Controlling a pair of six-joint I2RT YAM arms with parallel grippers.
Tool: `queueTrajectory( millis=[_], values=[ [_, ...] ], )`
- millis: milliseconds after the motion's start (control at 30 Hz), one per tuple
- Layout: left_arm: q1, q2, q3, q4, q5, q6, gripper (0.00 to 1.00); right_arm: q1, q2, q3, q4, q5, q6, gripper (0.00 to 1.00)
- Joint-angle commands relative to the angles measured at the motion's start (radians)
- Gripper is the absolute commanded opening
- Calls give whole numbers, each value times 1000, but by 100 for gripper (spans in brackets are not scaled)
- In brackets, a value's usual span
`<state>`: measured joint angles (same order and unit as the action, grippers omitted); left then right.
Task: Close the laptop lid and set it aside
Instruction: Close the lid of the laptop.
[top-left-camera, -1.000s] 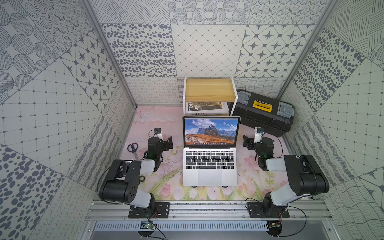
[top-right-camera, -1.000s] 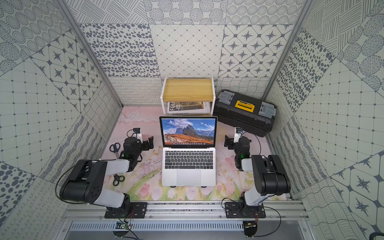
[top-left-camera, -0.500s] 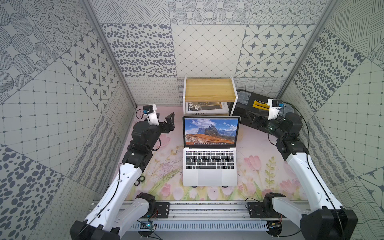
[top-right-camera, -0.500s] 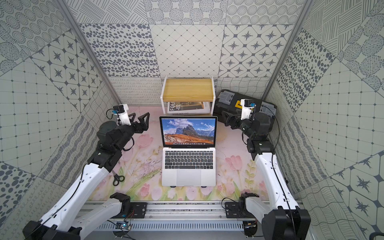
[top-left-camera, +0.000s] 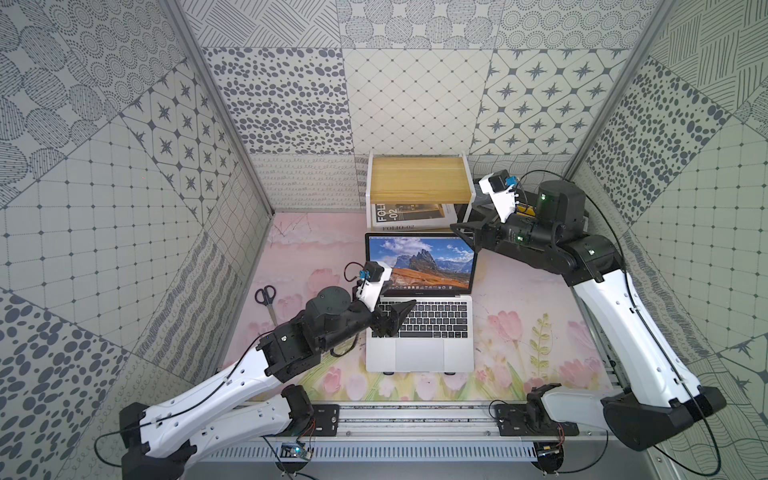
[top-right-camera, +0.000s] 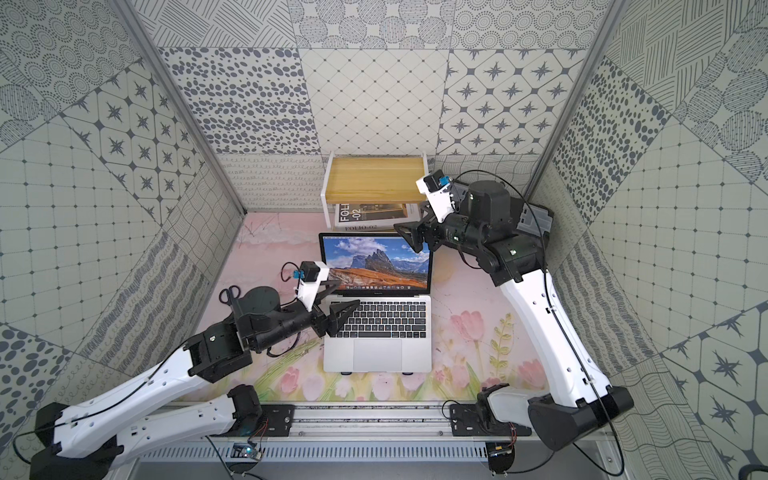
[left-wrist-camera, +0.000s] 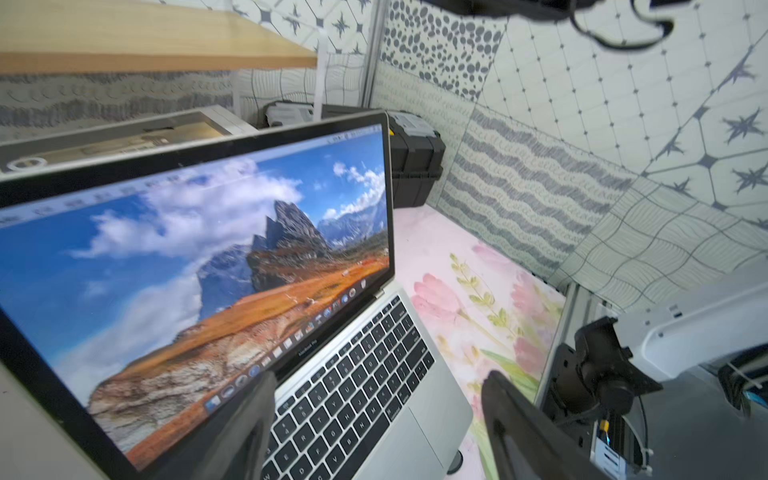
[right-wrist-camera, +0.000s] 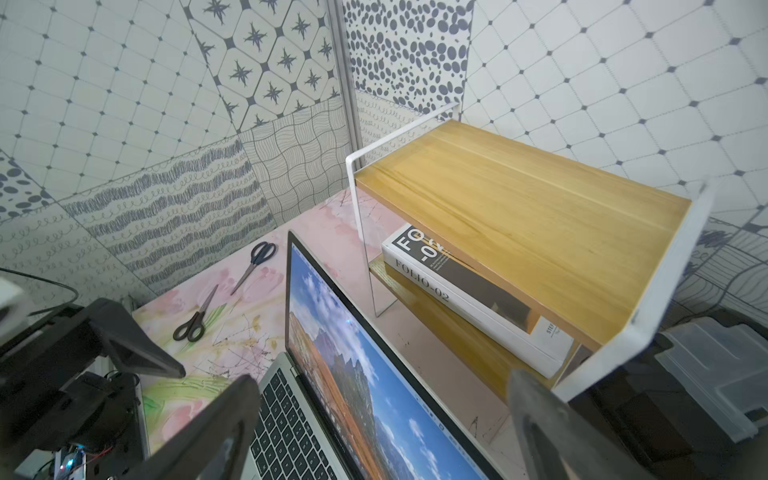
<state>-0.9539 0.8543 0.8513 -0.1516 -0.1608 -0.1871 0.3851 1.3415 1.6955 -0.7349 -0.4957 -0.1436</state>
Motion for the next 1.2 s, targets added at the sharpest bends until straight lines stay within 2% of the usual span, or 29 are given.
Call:
queueTrajectory(
  millis=[0,100,467,800,1167],
  values=[
    [-93,35,-79,13,-116,-58,82,36,126,179,-276,30,-119,97],
    [-97,51,-125,45,-105,-144,80,76,229,332,-396,56,-168,96],
    [-104,122,-232,89,-142,-239,74,131,505,675,-597,46,-264,92],
    [-105,186,-273,116,-173,-299,71,141,636,789,-686,8,-316,88],
    [-106,237,-293,134,-197,-343,70,153,655,790,-743,-62,-375,77]
  ],
)
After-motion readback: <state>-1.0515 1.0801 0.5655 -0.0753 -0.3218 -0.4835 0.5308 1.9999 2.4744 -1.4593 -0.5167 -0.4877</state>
